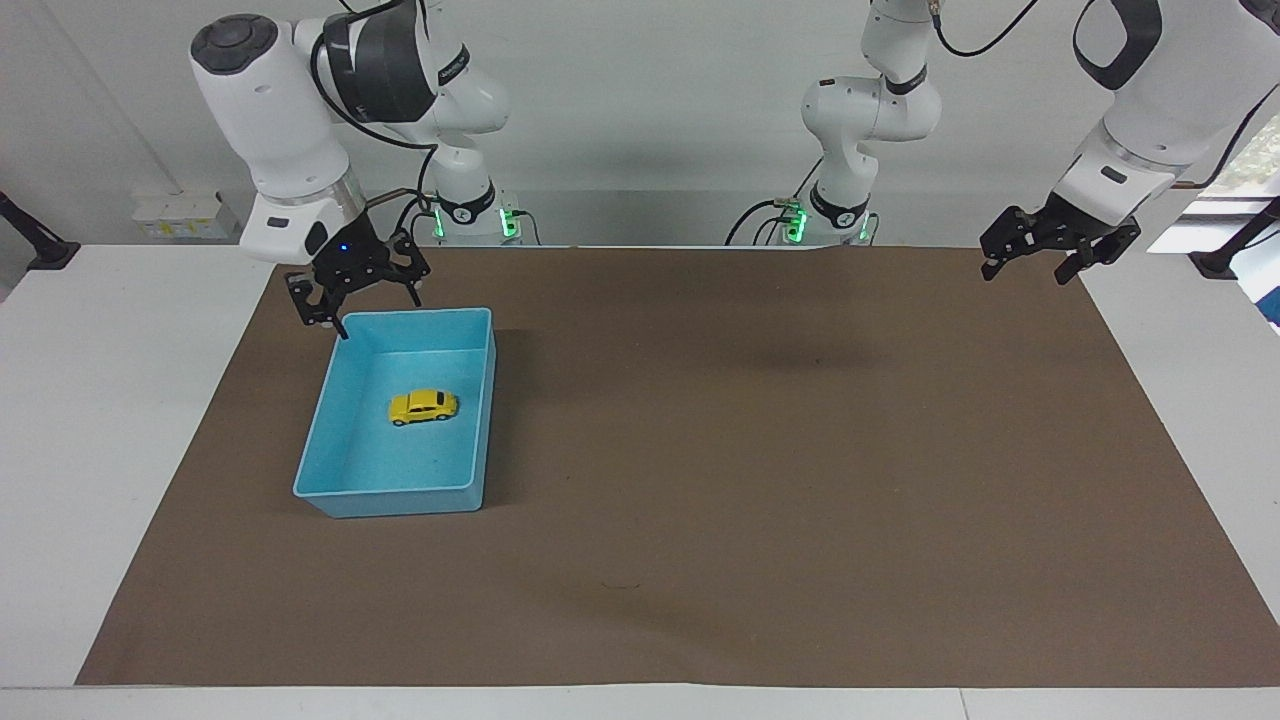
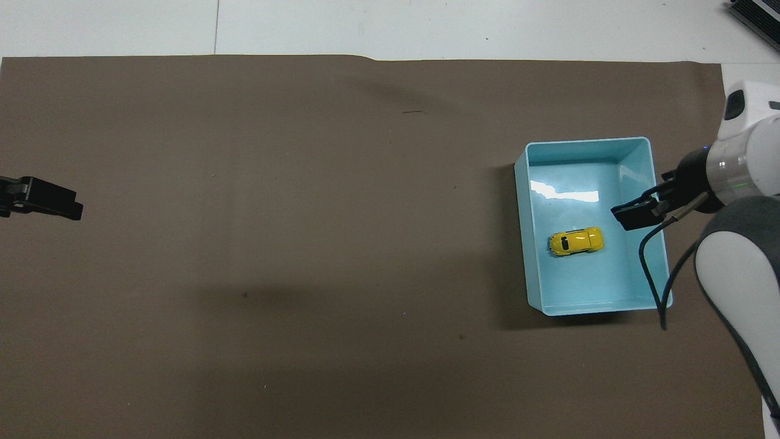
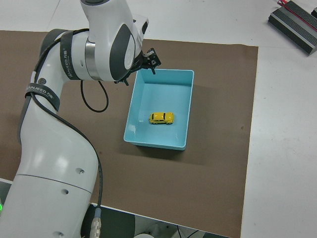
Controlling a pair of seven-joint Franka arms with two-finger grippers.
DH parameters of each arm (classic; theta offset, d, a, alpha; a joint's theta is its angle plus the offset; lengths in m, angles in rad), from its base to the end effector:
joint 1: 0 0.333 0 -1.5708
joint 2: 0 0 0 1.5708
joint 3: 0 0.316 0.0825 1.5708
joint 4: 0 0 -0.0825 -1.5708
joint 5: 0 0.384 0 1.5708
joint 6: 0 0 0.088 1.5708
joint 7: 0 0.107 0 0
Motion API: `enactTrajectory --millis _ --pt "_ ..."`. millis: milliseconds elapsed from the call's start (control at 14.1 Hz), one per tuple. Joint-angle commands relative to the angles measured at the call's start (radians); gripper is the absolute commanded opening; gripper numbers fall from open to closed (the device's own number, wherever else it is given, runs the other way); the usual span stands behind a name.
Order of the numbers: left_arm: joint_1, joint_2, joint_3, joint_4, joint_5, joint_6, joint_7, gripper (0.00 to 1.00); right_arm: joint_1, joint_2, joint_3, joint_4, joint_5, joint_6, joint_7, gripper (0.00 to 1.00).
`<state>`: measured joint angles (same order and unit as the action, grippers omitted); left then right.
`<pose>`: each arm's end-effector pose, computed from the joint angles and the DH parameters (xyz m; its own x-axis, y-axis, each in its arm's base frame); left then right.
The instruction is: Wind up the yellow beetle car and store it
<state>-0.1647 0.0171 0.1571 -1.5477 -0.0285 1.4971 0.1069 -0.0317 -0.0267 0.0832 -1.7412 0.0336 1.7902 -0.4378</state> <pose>0.5518 -0.0082 0.6198 0.9912 -0.1161 -0.0643 -0.1142 -0.9929 0.0329 0.5608 0.0323 0.5777 0.8825 0.4633 0.0815 0.4645 -0.8855 0.0039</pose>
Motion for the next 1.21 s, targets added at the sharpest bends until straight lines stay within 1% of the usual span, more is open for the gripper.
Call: enactTrajectory --millis 0,142,213,355,568,710,1136 --pt "0.008 -0.006 -0.007 -0.005 0.016 0.0 -0.009 1.0 -0.004 -0.007 0.015 0.051 0.034 -0.018 0.169 1.0" --pt "0.008 -0.006 -0.007 -0.005 0.016 0.0 -0.01 1.0 -0.005 -0.01 0.047 0.075 0.032 -0.029 0.359 1.0" --pt "0.008 -0.006 -0.007 -0.005 0.016 0.0 -0.009 1.0 -0.004 -0.01 0.05 0.092 0.031 -0.032 0.445 1.0" --pt "0.008 -0.006 -0.007 -0.005 0.016 0.0 -0.009 1.0 -0.005 -0.004 0.059 0.123 0.035 -0.034 0.54 1.0" --pt "0.008 -0.006 -0.007 -0.005 0.016 0.0 -0.009 1.0 -0.01 0.002 0.055 0.157 0.042 -0.075 0.609 1.0" --pt "0.008 -0.006 -0.007 -0.005 0.016 0.0 -0.01 1.0 -0.01 -0.001 0.056 0.157 0.037 -0.106 0.663 1.0" --pt "0.008 -0.006 -0.007 -0.005 0.016 0.0 -0.01 1.0 -0.007 -0.01 0.053 0.173 0.016 -0.213 0.666 1.0"
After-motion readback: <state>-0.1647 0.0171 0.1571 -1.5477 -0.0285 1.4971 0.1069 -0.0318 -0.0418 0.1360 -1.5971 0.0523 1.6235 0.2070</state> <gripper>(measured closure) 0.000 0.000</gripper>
